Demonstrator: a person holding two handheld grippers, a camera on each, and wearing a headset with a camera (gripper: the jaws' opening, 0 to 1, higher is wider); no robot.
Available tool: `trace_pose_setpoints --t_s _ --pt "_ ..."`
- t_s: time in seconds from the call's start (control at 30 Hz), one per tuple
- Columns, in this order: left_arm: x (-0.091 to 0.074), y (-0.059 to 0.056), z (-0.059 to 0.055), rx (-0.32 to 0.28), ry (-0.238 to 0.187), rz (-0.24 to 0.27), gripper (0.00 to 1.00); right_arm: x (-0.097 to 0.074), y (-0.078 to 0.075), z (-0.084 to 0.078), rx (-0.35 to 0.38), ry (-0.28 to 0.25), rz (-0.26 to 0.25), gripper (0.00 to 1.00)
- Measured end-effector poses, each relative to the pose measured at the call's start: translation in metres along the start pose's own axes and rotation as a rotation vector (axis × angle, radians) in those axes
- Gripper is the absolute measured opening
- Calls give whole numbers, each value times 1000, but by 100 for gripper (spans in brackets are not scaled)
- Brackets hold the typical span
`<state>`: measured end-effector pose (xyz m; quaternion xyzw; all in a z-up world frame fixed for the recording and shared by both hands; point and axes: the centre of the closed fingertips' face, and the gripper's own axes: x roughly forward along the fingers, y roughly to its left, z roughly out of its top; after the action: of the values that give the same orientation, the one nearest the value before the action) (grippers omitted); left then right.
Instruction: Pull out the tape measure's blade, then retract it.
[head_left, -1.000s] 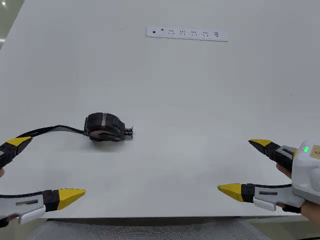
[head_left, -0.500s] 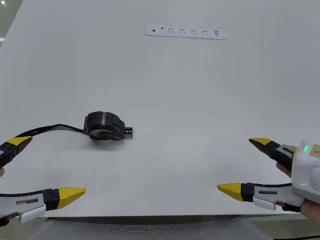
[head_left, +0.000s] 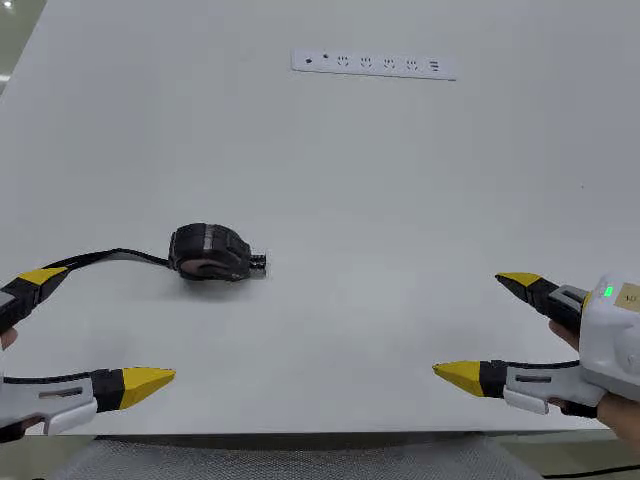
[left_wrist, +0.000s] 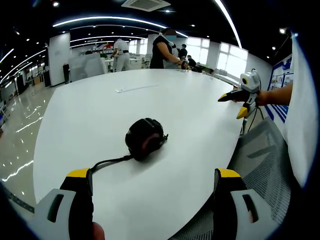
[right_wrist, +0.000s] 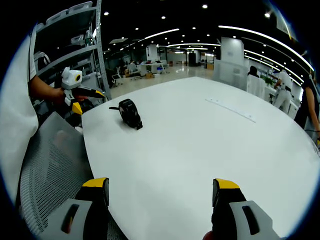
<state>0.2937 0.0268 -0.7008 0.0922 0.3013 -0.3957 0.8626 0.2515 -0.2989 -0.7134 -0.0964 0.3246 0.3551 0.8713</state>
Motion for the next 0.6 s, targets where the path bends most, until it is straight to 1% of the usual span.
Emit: trace_pose_setpoints --t_s 0.1,0.27,0.33,0.4,0.47,0.53,0.57,0.6 --pt "4 1 3 -4 -2 -9 99 3 -3 3 -3 0 2 86" --pt "12 2 7 10 0 -29 99 8 -5 7 -14 4 17 86" --pt "15 5 10 23 2 -33 99 11 -8 9 -24 3 14 87" --pt "19 6 12 27 1 -47 99 14 -8 11 -24 4 29 86" --pt "23 4 16 35 1 -74 99 18 -8 13 -35 7 40 86" --pt "27 4 19 44 -1 -90 99 23 -12 14 -47 9 38 87" --pt "29 4 19 49 4 -97 99 24 -12 16 -54 5 40 88" --pt "32 6 19 67 10 -93 99 26 -11 18 -52 2 51 87"
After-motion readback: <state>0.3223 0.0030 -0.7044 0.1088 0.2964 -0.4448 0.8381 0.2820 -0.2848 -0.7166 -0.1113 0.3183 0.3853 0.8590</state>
